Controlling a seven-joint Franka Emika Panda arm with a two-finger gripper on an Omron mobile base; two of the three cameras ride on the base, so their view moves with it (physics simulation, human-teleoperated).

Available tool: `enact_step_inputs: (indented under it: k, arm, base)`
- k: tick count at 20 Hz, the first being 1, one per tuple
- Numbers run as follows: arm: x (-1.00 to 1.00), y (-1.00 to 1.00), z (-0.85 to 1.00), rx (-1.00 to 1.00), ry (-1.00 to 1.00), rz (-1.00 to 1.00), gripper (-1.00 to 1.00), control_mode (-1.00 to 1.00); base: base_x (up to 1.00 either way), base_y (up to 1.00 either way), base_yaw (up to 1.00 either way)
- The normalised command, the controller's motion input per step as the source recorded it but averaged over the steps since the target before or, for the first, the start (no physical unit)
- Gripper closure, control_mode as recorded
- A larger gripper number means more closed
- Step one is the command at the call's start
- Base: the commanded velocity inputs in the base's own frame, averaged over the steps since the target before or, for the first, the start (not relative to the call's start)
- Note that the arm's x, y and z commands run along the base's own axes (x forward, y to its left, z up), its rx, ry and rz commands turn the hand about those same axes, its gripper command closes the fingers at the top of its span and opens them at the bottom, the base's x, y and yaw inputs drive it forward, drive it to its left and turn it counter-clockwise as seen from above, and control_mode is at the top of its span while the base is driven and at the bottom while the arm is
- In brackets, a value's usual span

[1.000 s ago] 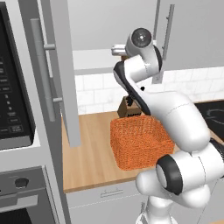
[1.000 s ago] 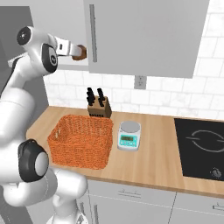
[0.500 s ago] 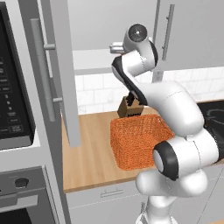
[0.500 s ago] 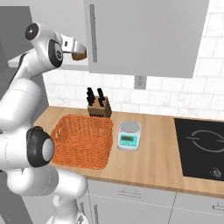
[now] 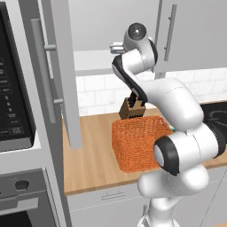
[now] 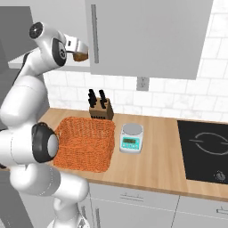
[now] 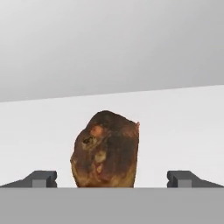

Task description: Open the cabinet, pick up the bread from the cabinet and place it in the basket. Then move the basket to the dining counter.

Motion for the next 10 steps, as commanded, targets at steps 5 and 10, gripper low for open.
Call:
enact_step_inputs:
  k: [5,10]
  arm:
    - [0.17,0.03,-0.14,0.00,0.00,0.00,-1.00,-1.00]
    - [0.38,0.00,-0.09,0.00,0.01,0.00,-1.00,-1.00]
  base:
    - [0.00,0.00,0.00]
    - [0.00,0.00,0.00]
